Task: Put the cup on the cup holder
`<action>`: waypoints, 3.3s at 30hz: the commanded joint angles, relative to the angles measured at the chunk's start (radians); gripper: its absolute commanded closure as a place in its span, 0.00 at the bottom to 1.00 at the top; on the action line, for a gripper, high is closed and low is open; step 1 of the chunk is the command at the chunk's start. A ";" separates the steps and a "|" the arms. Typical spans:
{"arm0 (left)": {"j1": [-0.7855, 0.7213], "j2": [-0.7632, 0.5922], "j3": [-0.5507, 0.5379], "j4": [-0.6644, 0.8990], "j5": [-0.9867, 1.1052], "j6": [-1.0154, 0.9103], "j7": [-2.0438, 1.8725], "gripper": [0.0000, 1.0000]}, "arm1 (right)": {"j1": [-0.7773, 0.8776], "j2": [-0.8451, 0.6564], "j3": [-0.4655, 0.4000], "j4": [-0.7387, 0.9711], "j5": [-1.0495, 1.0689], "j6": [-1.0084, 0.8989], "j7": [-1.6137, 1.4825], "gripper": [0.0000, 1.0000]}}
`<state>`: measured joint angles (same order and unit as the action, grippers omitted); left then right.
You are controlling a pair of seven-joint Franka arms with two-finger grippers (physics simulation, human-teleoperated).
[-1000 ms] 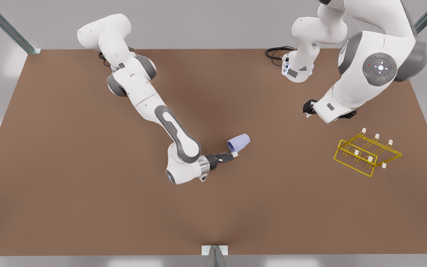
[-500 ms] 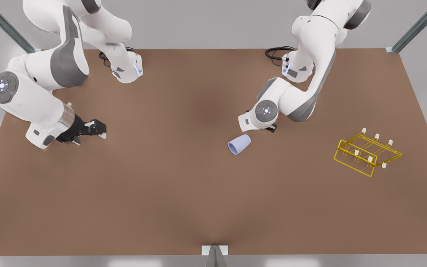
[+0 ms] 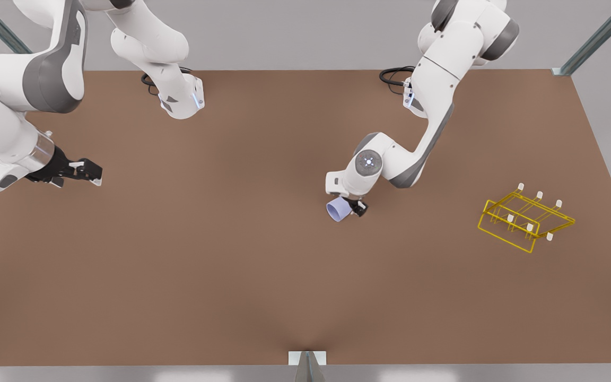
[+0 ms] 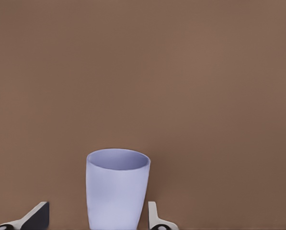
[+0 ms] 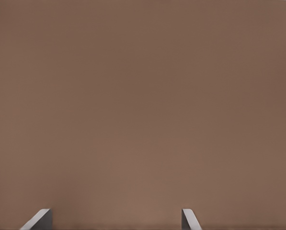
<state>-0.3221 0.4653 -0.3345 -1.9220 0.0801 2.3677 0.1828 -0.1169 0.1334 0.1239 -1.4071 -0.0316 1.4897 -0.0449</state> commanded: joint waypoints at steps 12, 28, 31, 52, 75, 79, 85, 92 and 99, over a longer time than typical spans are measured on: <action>-0.002 0.035 0.019 -0.058 0.001 0.085 0.210 0.00 | 0.003 0.002 0.000 0.000 -0.002 -0.002 0.000 0.00; -0.020 0.128 0.034 -0.054 0.001 0.087 0.182 0.00 | 0.016 0.000 0.005 0.000 -0.039 -0.008 0.000 0.00; -0.017 0.138 0.034 -0.054 0.003 0.087 0.182 0.00 | 0.017 0.000 0.006 0.000 -0.047 -0.006 0.002 0.00; -0.017 0.121 0.049 0.031 0.004 -0.126 0.175 0.20 | 0.011 0.002 0.006 0.000 -0.048 -0.005 0.000 0.00; -0.078 0.182 0.048 0.274 1.501 -1.348 0.745 0.22 | 0.014 0.002 0.006 0.000 -0.053 -0.005 0.000 0.00; -0.077 0.194 0.109 0.276 1.586 -1.346 0.895 0.22 | 0.016 0.002 0.006 0.000 -0.051 -0.005 0.000 0.00; -0.023 0.190 0.115 0.271 1.566 -1.332 0.992 0.22 | 0.010 0.002 0.006 0.000 -0.057 -0.005 0.000 0.00; 0.060 0.159 0.117 0.259 1.523 -1.317 1.035 0.22 | 0.017 0.002 0.006 -0.003 -0.059 -0.008 0.002 0.00; 0.140 0.147 0.118 0.250 1.515 -1.299 1.041 0.22 | 0.020 0.002 0.010 -0.004 -0.057 -0.008 0.004 0.00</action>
<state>-0.1871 0.6149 -0.2162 -1.6732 1.6015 1.0568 1.0307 -0.0965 0.1360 0.1329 -1.4121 -0.0897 1.4827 -0.0430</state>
